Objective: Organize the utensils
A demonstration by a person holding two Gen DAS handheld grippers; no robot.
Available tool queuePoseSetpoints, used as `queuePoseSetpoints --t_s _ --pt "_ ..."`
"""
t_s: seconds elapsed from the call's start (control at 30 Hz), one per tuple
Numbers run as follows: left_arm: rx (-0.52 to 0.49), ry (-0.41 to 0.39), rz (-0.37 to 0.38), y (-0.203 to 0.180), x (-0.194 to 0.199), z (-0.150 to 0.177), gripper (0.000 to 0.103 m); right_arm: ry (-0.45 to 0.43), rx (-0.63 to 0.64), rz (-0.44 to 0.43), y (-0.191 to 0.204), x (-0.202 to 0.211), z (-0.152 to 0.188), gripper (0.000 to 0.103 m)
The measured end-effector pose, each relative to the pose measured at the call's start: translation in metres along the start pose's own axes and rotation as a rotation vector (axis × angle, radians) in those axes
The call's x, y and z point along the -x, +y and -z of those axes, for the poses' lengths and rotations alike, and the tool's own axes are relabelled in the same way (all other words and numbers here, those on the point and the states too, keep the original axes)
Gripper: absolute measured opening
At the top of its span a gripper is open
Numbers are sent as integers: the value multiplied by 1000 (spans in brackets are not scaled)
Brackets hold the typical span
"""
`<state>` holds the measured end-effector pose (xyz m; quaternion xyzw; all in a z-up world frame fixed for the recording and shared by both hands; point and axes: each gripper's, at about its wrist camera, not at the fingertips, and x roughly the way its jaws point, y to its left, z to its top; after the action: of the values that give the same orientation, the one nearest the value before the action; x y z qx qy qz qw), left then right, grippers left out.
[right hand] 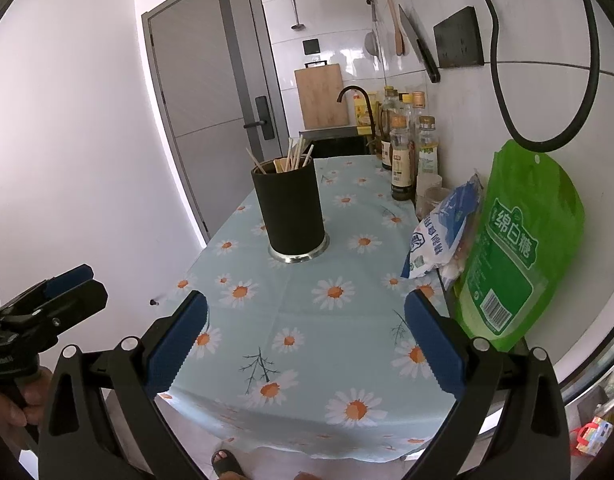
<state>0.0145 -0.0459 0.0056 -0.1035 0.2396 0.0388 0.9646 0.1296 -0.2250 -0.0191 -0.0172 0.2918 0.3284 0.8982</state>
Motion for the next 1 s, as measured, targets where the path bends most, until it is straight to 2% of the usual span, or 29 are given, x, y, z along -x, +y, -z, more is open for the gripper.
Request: queuePoseSetpoints --t_s 1.0 --pt "22 27 -16 10 -7 1 96 37 -1 -1 1 -14 1 98"
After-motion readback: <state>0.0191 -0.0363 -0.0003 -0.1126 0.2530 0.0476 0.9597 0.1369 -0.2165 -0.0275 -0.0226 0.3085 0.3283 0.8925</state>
